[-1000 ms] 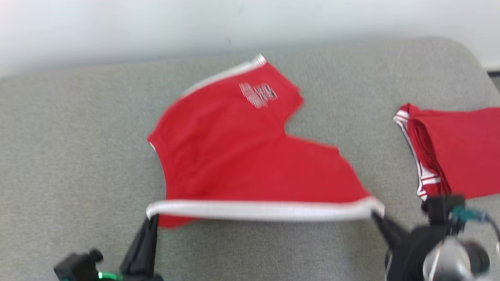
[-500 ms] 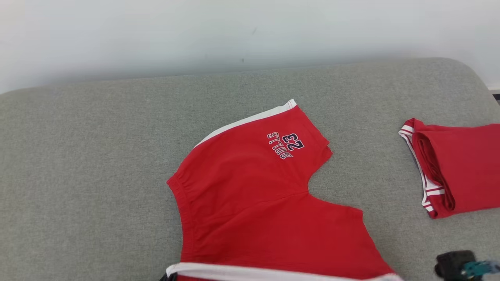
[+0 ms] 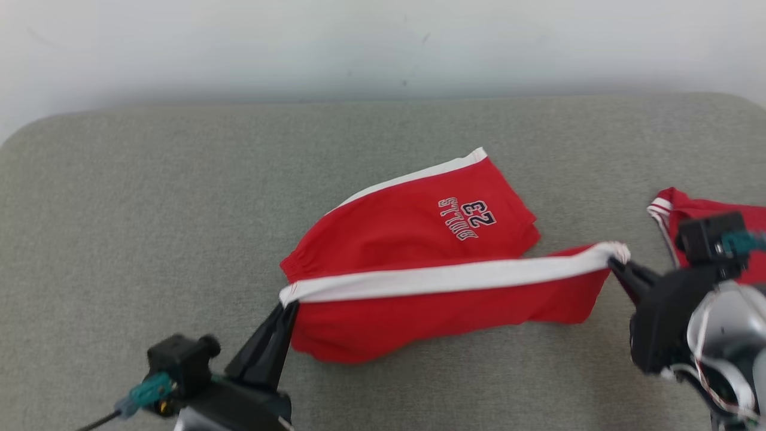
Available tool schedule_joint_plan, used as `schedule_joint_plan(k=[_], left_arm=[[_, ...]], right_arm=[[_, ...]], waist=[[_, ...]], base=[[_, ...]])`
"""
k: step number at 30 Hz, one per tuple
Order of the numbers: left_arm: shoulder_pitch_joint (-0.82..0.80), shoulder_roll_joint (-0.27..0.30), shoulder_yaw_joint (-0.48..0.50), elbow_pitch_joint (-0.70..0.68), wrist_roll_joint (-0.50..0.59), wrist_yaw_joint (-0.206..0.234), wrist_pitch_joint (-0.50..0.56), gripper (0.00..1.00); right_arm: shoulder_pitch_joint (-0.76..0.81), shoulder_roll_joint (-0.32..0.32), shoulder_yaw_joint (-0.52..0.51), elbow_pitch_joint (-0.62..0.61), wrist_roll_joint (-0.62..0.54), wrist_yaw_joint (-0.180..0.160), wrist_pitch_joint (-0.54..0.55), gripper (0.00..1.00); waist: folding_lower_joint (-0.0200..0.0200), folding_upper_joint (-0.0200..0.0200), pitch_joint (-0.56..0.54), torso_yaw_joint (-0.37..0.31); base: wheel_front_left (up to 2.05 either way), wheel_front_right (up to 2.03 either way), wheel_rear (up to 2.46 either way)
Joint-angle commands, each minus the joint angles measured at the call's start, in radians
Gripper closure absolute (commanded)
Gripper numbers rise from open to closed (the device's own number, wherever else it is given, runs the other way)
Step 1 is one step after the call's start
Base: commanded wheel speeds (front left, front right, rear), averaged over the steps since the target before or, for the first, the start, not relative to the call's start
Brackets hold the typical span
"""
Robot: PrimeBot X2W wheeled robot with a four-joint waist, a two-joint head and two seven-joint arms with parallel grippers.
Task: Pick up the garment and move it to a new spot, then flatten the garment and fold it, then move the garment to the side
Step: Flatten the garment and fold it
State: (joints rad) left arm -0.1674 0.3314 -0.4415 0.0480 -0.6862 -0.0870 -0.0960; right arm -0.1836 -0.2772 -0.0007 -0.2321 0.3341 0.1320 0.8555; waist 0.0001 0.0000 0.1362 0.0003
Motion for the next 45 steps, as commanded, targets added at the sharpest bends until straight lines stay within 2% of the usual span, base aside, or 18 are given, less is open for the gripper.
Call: schedule_joint_plan(k=[1, 6, 13, 17, 26, 27, 28, 34, 38, 42, 45], left_arm=[[-0.032, -0.002, 0.001, 0.019, 0.017, 0.004, -0.009, 1.0], [-0.151, -0.045, -0.019, 0.12, 0.063, 0.011, -0.023, 1.0], [-0.276, -0.113, -0.021, 0.253, 0.089, 0.044, -0.056, 1.0], [-0.334, -0.138, -0.029, 0.318, 0.106, 0.058, -0.067, 1.0], [-0.439, -0.191, -0.038, 0.423, 0.117, 0.074, -0.078, 1.0], [-0.447, -0.196, -0.039, 0.434, 0.116, 0.075, -0.08, 0.71], [-0.453, -0.2, -0.038, 0.445, 0.114, 0.077, -0.082, 0.0], [-0.463, -0.218, -0.02, 0.491, 0.096, 0.083, -0.121, 0.0], [-0.43, -0.22, 0.015, 0.505, 0.087, 0.095, -0.154, 0.0], [-0.378, -0.202, 0.049, 0.477, 0.116, 0.099, -0.167, 0.0], [-0.32, -0.189, 0.102, 0.394, 0.159, 0.102, -0.169, 0.0]], right_arm=[[-0.037, -0.021, 0.01, 0.034, 0.0, -0.003, -0.013, 1.0], [-0.223, -0.085, 0.103, 0.217, 0.004, -0.003, -0.054, 1.0], [-0.432, -0.103, 0.19, 0.429, -0.01, -0.003, -0.176, 1.0], [-0.524, -0.096, 0.222, 0.546, -0.023, -0.003, -0.252, 1.0], [-0.66, -0.064, 0.227, 0.757, -0.072, -0.003, -0.375, 1.0], [-0.67, -0.059, 0.229, 0.773, -0.076, -0.003, -0.387, 0.78], [-0.679, -0.053, 0.23, 0.793, -0.076, -0.003, -0.394, 0.0], [-0.72, -0.021, 0.25, 0.86, -0.041, -0.003, -0.469, 0.0], [-0.731, -0.024, 0.257, 0.889, 0.02, -0.003, -0.491, 0.0], [-0.718, -0.041, 0.25, 0.922, 0.086, -0.003, -0.449, 0.0], [-0.7, -0.065, 0.216, 0.957, 0.118, -0.003, -0.401, 0.0]], waist=[[-0.0001, 0.0, 0.025, 0.027], [-0.0001, 0.0, 0.077, 0.063], [-0.0001, 0.0, 0.138, 0.111], [-0.0001, 0.0, 0.159, 0.13], [-0.0001, 0.0, 0.205, 0.161], [-0.0001, 0.0, 0.207, 0.161], [-0.0001, 0.0, 0.209, 0.162], [-0.0001, 0.0, 0.191, 0.155], [-0.0001, 0.0, 0.15, 0.151], [-0.0001, 0.0, 0.104, 0.148], [-0.0001, 0.0, 0.079, 0.154]], base=[[0.0, 0.0, 0.0], [0.0, 0.0, 0.0], [0.0, 0.0, 0.0], [0.0, 0.0, 0.0], [0.0, 0.0, 0.0], [0.0, 0.0, 0.0], [0.0, 0.0, 0.0], [0.0, 0.0, 0.0], [0.0, 0.0, 0.0], [0.0, 0.0, 0.0], [0.0, 0.0, 0.0]])
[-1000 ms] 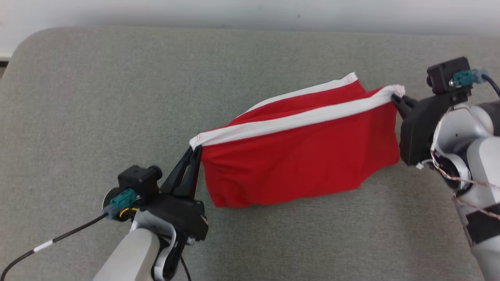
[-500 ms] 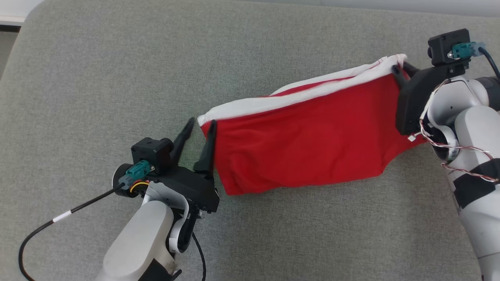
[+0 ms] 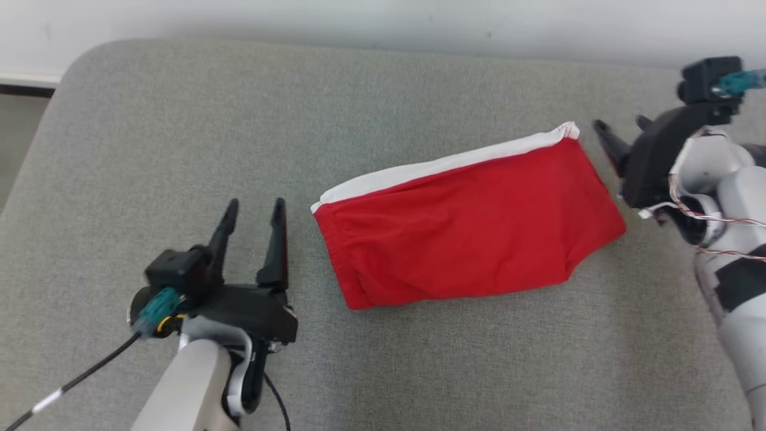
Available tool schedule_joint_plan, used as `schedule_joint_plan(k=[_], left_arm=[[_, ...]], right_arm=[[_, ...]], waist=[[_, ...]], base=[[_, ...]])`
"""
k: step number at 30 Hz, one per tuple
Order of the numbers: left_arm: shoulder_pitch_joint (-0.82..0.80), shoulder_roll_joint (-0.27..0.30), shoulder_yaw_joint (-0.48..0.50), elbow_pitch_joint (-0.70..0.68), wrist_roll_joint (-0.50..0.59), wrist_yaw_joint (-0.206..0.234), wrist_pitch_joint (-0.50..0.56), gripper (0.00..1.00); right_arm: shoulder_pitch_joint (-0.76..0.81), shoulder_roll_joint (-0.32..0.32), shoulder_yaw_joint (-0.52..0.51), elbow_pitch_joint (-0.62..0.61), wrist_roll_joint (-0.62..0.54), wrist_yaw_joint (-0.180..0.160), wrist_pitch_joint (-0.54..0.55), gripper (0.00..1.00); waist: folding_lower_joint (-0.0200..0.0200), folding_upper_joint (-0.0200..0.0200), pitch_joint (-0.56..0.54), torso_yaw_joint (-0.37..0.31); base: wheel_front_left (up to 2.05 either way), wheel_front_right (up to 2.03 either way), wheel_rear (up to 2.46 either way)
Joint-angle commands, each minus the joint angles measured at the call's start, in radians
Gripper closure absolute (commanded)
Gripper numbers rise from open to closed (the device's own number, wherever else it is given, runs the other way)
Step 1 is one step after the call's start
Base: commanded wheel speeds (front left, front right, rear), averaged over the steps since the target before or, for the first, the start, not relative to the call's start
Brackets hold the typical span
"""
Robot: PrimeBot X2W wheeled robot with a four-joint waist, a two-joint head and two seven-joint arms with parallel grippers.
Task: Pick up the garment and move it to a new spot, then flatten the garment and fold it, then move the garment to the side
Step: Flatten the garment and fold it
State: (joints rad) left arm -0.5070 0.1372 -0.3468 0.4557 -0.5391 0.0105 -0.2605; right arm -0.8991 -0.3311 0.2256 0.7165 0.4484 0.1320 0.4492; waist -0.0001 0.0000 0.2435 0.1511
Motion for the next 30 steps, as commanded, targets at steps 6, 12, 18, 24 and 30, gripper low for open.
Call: schedule_joint_plan(k=[6, 12, 18, 24, 30], left_arm=[[0.21, -0.019, 0.137, -0.222, 0.14, -0.02, -0.004, 0.0], [0.372, -0.064, 0.239, -0.354, 0.242, -0.076, -0.004, 0.0], [0.465, -0.085, 0.277, -0.4, 0.267, -0.105, -0.004, 0.0], [0.513, -0.088, 0.269, -0.43, 0.216, -0.098, -0.004, 0.0], [0.527, -0.087, 0.24, -0.435, 0.179, -0.082, -0.005, 0.0]], right_arm=[[0.04, -0.018, -0.11, 0.074, 0.028, -0.003, 0.113, 0.0], [0.036, -0.028, -0.19, 0.115, -0.03, -0.003, 0.186, 0.0], [0.038, -0.004, -0.265, 0.126, -0.091, -0.003, 0.214, 0.0], [0.027, 0.01, -0.305, 0.11, -0.151, -0.003, 0.238, 0.0], [0.047, 0.032, -0.364, 0.089, -0.22, -0.003, 0.266, 0.0]], waist=[[0.0001, 0.0, -0.048, 0.027], [0.0001, 0.0, -0.015, 0.062], [0.0001, 0.0, 0.024, 0.093], [0.0001, 0.0, 0.058, 0.115], [0.0001, 0.0, 0.08, 0.145]], base=[[0.0, 0.0, 0.0], [0.0, 0.0, 0.0], [0.0, 0.0, 0.0], [0.0, 0.0, 0.0], [0.0, 0.0, 0.0]])
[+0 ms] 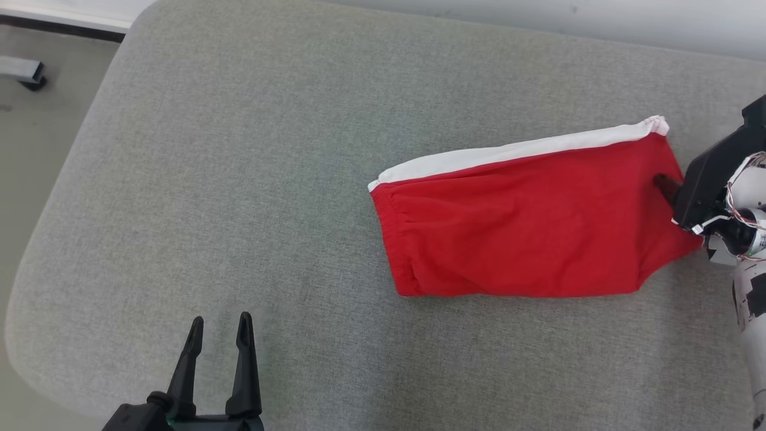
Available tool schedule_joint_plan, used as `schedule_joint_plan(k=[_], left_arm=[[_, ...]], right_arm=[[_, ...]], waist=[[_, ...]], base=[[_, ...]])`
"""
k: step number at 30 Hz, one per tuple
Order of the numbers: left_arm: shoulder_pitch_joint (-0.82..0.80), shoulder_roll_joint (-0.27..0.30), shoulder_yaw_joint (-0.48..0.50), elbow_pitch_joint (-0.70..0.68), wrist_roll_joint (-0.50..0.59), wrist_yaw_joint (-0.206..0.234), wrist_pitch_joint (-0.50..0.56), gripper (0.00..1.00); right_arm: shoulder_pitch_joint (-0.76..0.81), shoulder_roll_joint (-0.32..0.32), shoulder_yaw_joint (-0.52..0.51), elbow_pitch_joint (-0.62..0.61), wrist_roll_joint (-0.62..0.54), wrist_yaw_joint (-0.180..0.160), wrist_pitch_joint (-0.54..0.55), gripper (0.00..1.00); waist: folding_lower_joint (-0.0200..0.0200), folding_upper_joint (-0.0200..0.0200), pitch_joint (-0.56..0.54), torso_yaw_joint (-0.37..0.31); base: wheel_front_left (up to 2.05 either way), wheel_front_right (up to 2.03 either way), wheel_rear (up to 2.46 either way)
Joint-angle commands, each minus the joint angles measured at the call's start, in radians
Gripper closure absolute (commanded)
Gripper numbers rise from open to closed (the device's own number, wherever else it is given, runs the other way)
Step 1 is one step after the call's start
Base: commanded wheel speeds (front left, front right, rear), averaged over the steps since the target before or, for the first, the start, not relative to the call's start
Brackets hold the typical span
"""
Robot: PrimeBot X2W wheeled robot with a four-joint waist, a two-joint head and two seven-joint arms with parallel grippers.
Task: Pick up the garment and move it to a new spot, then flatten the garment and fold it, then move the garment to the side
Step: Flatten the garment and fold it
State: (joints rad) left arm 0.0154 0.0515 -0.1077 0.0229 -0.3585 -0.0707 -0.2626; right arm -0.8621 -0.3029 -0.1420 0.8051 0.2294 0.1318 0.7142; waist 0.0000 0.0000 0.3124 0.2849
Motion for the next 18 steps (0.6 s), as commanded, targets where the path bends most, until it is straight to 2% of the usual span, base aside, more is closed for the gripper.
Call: schedule_joint_plan(k=[1, 5, 8, 9, 10, 18], left_arm=[[0.004, -0.002, -0.001, -0.004, -0.007, 0.003, -0.002, 0.0], [0.005, -0.002, -0.007, -0.005, -0.014, 0.007, -0.002, 0.0], [0.005, -0.002, -0.011, 0.0, -0.015, 0.008, -0.002, 0.0], [0.007, -0.002, -0.011, 0.001, -0.014, 0.007, -0.002, 0.0], [0.008, -0.002, -0.011, 0.003, -0.014, 0.006, -0.002, 0.0], [0.016, -0.002, -0.002, 0.024, -0.001, -0.007, -0.002, 0.0]], right_arm=[[0.014, 0.012, -0.004, -0.002, -0.009, -0.003, 0.007, 0.0], [0.049, 0.053, -0.006, -0.006, -0.028, 0.0, 0.055, 0.0], [0.093, 0.046, 0.018, -0.016, -0.043, -0.001, 0.091, 0.0], [0.104, 0.039, 0.017, -0.027, -0.047, -0.001, 0.084, 0.53], [0.112, 0.032, 0.017, -0.038, -0.052, -0.001, 0.072, 1.0], [0.144, 0.02, -0.013, -0.123, -0.061, -0.002, -0.007, 1.0]], waist=[[0.0, 0.0, 0.016, 0.014], [0.0, 0.0, 0.021, 0.015], [0.0, 0.0, 0.011, 0.015], [0.0, 0.0, 0.007, 0.014], [0.0, 0.0, 0.002, 0.013], [0.0, 0.0, -0.031, -0.012]], base=[[0.0, 0.0, 0.0], [0.0, 0.0, 0.0], [0.0, 0.0, 0.0], [0.0, 0.0, 0.0], [0.0, 0.0, 0.0], [0.0, 0.0, 0.0]])
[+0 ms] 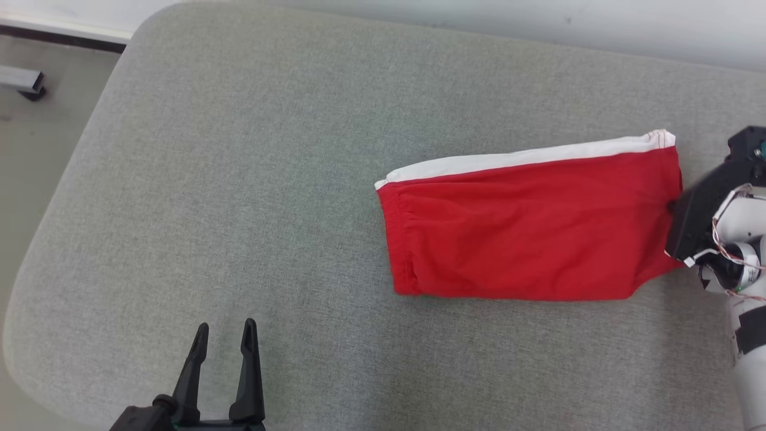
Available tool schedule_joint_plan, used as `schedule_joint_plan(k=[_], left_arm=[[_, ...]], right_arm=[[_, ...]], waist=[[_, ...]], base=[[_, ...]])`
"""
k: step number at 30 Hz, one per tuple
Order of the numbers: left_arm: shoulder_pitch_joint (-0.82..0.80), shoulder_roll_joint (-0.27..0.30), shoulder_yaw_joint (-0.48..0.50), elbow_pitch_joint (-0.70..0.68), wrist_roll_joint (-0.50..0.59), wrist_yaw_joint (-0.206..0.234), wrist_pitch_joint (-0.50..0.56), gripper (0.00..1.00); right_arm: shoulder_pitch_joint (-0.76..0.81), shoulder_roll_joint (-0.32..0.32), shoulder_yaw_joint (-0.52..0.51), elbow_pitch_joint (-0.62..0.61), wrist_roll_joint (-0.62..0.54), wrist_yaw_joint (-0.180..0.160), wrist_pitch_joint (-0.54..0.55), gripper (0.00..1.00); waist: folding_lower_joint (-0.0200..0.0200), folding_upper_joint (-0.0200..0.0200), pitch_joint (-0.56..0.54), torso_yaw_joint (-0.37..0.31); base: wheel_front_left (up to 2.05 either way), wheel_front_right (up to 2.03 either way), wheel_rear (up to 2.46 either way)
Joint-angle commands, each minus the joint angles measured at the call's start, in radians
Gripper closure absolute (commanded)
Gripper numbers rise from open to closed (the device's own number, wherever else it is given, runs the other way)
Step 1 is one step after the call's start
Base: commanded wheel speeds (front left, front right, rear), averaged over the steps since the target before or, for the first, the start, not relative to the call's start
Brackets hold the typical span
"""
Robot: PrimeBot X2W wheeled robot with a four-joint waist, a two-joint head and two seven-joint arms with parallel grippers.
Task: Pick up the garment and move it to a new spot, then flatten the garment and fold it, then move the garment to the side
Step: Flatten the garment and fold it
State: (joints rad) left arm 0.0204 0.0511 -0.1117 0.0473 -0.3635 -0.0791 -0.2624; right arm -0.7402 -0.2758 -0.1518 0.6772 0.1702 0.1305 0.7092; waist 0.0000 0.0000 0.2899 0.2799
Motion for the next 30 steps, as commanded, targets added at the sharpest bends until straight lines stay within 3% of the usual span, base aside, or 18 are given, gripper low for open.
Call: schedule_joint_plan(k=[1, 16, 23, 30], left_arm=[[0.013, -0.001, 0.001, 0.002, 0.004, 0.0, -0.003, 0.0], [0.063, -0.001, 0.002, -0.001, 0.033, 0.001, -0.003, 0.0], [0.05, -0.001, -0.016, -0.005, 0.035, 0.007, -0.003, 0.0], [0.045, -0.001, -0.026, -0.002, 0.025, 0.013, -0.003, 0.0]], right_arm=[[0.025, -0.009, -0.005, -0.005, 0.003, 0.0, -0.009, 1.0], [0.203, -0.113, -0.056, -0.247, 0.06, 0.0, -0.047, 1.0], [0.293, -0.133, -0.101, -0.474, 0.023, 0.0, 0.073, 1.0], [0.282, -0.104, -0.029, -0.592, 0.033, 0.0, 0.127, 1.0]], waist=[[0.0, 0.0, -0.014, -0.009], [0.0, 0.0, -0.109, -0.075], [0.0, 0.0, -0.116, -0.089], [0.0, 0.0, -0.117, -0.091]], base=[[0.0, 0.0, 0.0], [0.0, 0.0, 0.0], [0.0, 0.0, 0.0], [0.0, 0.0, 0.0]])
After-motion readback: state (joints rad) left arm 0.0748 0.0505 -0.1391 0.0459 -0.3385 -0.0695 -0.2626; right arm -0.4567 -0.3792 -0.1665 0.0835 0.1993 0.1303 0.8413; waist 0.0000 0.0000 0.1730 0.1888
